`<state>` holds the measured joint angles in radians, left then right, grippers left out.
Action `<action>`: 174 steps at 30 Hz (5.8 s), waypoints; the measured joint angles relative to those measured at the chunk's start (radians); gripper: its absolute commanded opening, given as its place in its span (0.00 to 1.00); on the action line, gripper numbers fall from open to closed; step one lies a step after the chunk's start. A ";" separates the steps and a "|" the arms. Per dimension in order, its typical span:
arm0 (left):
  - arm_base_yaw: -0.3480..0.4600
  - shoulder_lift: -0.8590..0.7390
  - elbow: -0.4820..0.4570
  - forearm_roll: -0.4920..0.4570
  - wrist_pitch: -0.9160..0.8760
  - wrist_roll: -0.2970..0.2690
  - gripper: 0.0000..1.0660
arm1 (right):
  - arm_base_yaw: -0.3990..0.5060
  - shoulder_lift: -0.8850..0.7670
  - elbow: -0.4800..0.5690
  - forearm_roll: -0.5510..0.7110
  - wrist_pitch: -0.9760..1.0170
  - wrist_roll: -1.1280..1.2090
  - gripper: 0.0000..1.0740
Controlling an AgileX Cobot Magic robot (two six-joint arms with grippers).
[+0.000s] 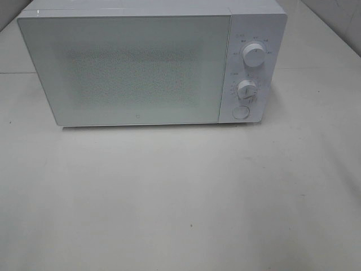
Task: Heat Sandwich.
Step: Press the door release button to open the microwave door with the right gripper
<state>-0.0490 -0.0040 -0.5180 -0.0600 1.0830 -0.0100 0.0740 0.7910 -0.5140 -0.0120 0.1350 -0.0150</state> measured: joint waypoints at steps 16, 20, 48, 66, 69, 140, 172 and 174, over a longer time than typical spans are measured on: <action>0.000 0.000 0.000 0.000 0.000 0.000 0.94 | 0.000 0.290 0.038 -0.001 -0.372 0.025 0.70; 0.000 0.000 0.000 0.000 0.000 0.000 0.94 | 0.000 0.343 0.113 -0.001 -0.543 0.025 0.70; 0.000 0.000 0.000 0.000 0.000 0.000 0.94 | 0.516 0.787 0.320 0.583 -1.290 -0.169 0.70; 0.000 0.000 0.000 0.000 0.000 0.000 0.94 | 0.715 0.920 0.235 0.781 -1.336 -0.169 0.70; 0.000 0.000 0.000 0.000 0.000 0.000 0.94 | 0.719 0.926 0.235 0.786 -1.335 -0.160 0.70; 0.000 0.000 0.000 0.000 0.000 0.000 0.94 | 0.499 1.113 -0.016 0.510 -1.116 1.463 0.00; 0.000 0.000 0.000 0.000 0.000 0.000 0.94 | 0.418 1.294 -0.262 0.554 -1.042 1.401 0.00; 0.000 0.000 0.000 0.000 0.000 0.000 0.94 | 0.418 1.294 -0.262 0.563 -1.042 1.393 0.00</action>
<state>-0.0490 -0.0040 -0.5180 -0.0600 1.0830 -0.0100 0.4920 2.0850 -0.7760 0.5510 -0.9070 1.3780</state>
